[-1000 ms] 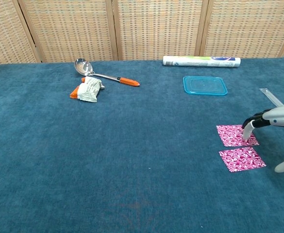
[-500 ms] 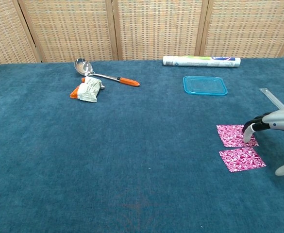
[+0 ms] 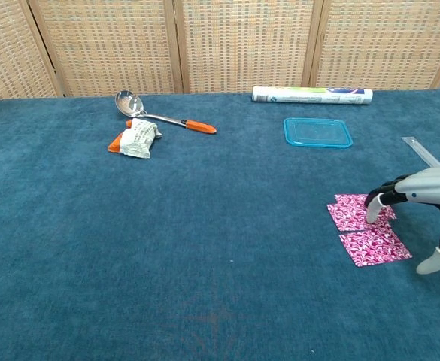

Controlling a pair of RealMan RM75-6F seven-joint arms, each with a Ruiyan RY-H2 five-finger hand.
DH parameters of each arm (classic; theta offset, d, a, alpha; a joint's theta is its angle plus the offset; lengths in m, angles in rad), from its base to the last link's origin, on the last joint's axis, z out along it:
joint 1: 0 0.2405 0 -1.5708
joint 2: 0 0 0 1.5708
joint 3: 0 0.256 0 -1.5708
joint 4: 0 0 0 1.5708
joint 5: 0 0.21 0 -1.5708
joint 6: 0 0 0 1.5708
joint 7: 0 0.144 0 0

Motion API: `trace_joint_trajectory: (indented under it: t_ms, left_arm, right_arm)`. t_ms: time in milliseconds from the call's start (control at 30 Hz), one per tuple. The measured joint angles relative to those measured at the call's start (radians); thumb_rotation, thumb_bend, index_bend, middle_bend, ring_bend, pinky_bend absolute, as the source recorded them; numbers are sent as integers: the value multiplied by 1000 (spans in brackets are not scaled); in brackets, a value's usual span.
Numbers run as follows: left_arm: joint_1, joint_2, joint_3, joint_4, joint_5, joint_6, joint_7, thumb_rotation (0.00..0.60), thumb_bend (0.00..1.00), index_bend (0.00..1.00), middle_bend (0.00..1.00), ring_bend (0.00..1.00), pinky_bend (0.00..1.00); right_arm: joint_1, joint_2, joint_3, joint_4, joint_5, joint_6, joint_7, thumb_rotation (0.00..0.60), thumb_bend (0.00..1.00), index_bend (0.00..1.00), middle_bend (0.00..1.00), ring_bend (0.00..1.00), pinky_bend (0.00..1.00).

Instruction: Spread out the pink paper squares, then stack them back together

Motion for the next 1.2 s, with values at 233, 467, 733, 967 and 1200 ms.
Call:
trace_joint_trajectory:
  t_ms: [233,467,733,967,1200]
  left_arm:
    - [4,1,1,7,2,4,-11,600,133,201,0,0,0]
    - [5,0,1,14,2,2,-18,600,133,202,0,0,0]
    - [7,0,1,22,0,1,-27,600,133,201,0,0,0]
    - [9,-1,2,30,2,2,-37,600,133,201,0,0,0]
    - [10,-3,3,36,5,3,-46,600,133,201,0,0,0]
  right_arm:
    - [17,-15,3,-8,9,-11,-24,455,0,216,97,0,0]
    - [38,-31,9,-12,23,-27,-44,453,0,216,97,0,0]
    - [60,-50,11,-19,42,-40,-71,455,0,216,97,0,0]
    - [79,-65,12,-30,59,-49,-95,457,0,216,97,0,0]
    - [101,-84,13,-42,75,-57,-124,455,0,216,97,0,0]
